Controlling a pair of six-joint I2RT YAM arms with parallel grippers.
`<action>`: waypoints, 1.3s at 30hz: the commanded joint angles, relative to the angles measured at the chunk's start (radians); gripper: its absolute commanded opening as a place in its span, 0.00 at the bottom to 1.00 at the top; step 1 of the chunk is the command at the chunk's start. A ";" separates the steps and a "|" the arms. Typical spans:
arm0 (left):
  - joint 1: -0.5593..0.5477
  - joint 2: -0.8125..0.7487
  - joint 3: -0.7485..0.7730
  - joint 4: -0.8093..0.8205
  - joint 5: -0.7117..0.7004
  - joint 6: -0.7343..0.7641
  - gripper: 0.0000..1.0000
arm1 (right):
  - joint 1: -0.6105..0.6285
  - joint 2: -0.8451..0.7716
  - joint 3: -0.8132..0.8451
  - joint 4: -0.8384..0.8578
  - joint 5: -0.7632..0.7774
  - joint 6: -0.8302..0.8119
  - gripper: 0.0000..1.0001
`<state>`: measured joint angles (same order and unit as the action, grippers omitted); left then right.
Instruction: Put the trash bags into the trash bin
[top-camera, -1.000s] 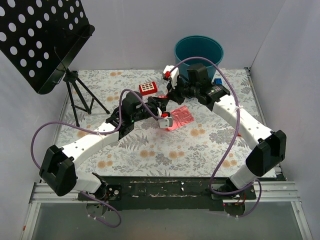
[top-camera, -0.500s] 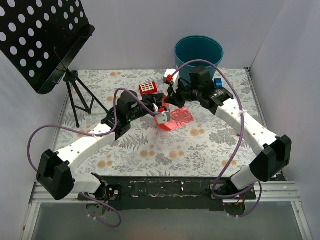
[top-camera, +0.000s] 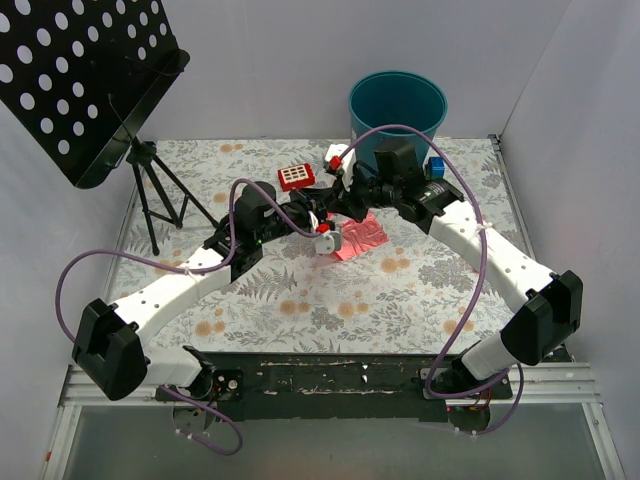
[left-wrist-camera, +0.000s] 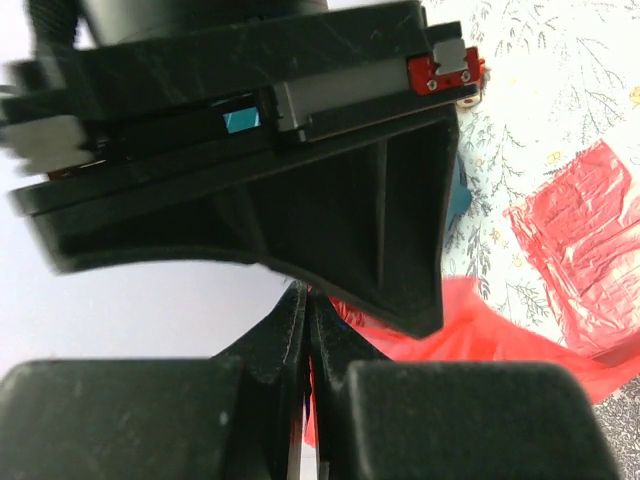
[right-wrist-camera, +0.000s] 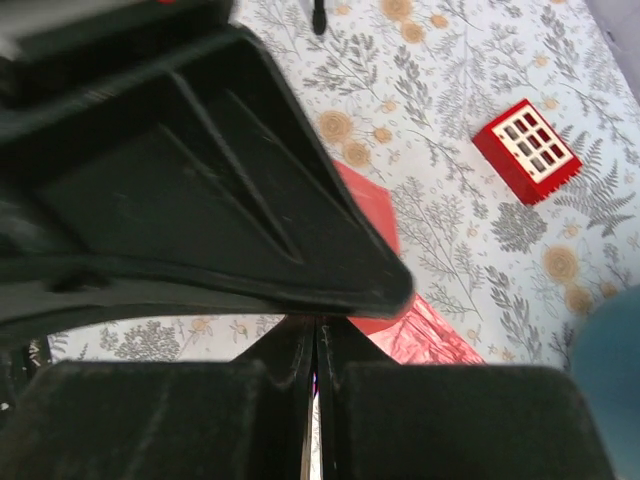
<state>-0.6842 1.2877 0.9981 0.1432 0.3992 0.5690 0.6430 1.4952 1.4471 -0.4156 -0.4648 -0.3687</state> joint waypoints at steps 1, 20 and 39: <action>-0.003 0.027 0.039 -0.019 -0.017 0.031 0.00 | 0.021 -0.026 0.042 0.031 -0.031 0.045 0.01; -0.009 0.077 0.063 -0.031 -0.066 0.074 0.00 | 0.010 -0.027 0.047 0.049 -0.109 0.102 0.01; -0.020 0.041 0.068 -0.062 -0.089 0.046 0.00 | -0.017 -0.019 0.024 0.070 -0.044 0.094 0.01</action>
<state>-0.6991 1.2865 1.0225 0.0570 0.3733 0.6189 0.6064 1.5120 1.4605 -0.3855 -0.4450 -0.2939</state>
